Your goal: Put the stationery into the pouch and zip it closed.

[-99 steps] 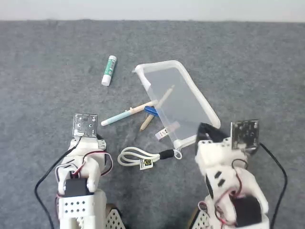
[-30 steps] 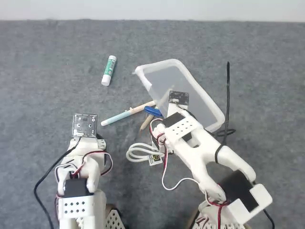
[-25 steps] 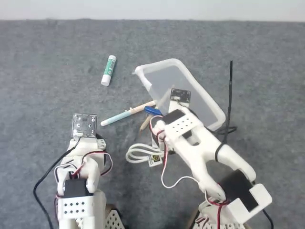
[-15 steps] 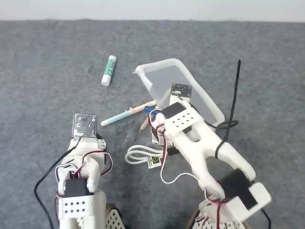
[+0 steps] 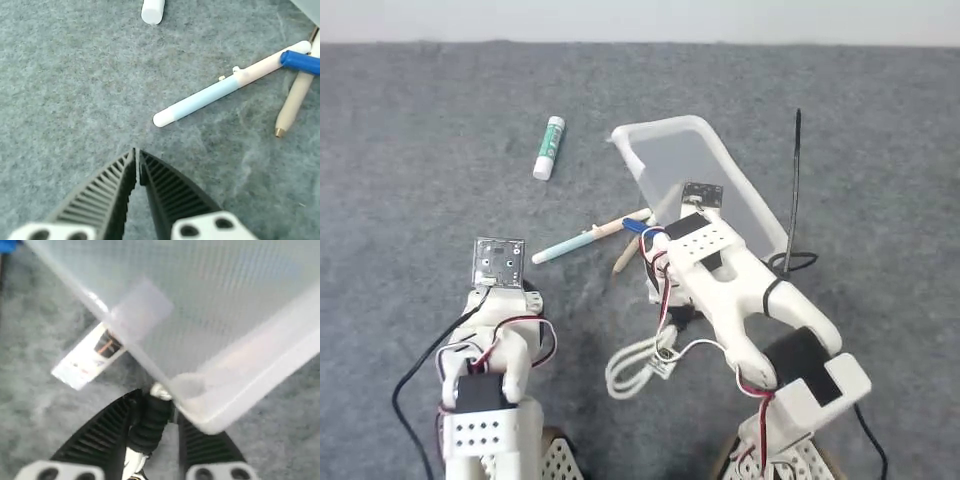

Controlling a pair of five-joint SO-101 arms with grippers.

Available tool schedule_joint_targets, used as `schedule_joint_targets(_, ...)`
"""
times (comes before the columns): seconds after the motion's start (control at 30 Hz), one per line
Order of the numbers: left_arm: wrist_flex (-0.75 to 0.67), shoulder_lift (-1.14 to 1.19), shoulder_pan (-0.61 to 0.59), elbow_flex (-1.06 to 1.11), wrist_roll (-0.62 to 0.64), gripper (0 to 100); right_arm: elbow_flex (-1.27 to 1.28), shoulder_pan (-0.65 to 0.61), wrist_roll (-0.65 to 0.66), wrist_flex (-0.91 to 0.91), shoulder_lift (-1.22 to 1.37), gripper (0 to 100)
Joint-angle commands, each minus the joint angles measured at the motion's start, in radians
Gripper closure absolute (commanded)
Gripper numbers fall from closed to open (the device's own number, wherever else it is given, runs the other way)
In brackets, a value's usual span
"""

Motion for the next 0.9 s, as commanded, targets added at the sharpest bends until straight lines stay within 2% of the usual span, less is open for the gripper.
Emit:
schedule_joint_targets(0.0,-0.031,-0.015,0.0,-0.038,0.002,99,-0.02,0.008,0.049,0.076,-0.104,99.0)
schedule_joint_targets(0.07,-0.031,-0.015,0.0,-0.038,0.002,99,-0.018,0.008,0.074,0.113,-0.162,99.1)
schedule_joint_targets(0.4,-0.031,-0.015,0.0,-0.036,0.002,99,-0.014,0.016,0.391,0.194,-0.429,99.2)
schedule_joint_targets(0.87,-0.031,-0.015,0.0,-0.036,0.002,99,-0.02,0.067,1.112,0.265,-0.449,99.2)
